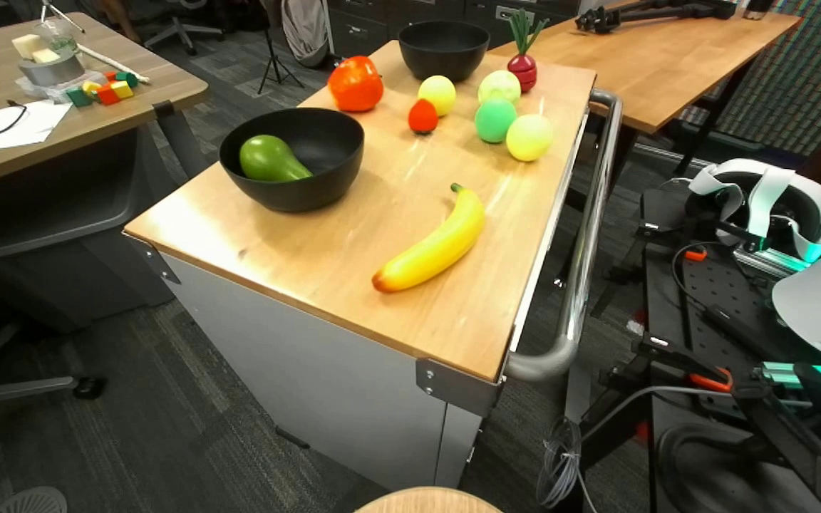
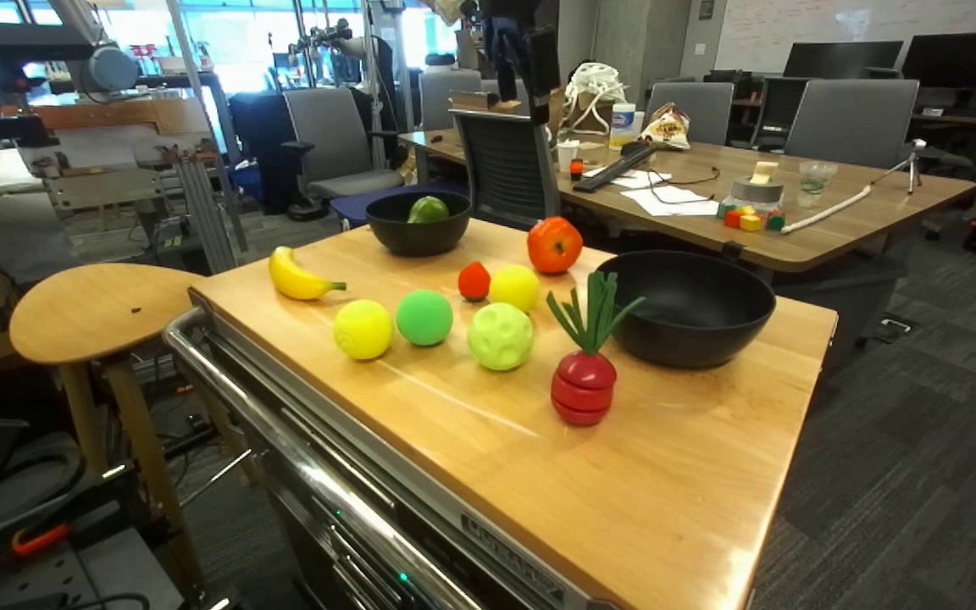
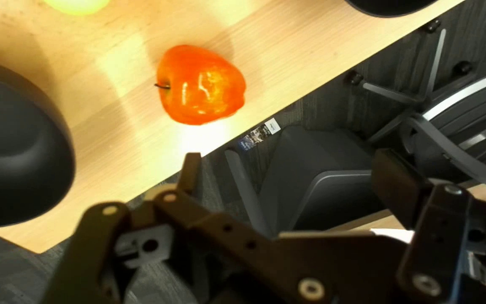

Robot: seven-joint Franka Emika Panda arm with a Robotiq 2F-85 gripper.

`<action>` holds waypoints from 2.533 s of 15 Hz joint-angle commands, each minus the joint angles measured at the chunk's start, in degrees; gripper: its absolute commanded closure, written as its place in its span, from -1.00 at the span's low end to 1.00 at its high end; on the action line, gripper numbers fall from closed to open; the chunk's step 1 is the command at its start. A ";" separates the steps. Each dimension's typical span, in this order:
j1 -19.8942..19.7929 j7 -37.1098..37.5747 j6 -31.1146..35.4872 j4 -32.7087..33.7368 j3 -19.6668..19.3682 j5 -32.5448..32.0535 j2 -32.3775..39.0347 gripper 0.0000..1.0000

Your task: Place the fruits and vegetables in the two black bowls

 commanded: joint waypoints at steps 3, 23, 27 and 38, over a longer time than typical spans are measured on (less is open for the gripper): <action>-0.21 0.01 -0.68 -1.01 -0.68 0.08 -0.10 -1.00; 6.43 16.48 3.40 12.94 -8.02 -12.22 22.69 -1.00; 6.19 19.30 -0.28 16.27 -8.88 -12.55 25.72 -1.00; 3.57 16.63 -8.76 19.26 -6.76 -9.13 21.60 -0.33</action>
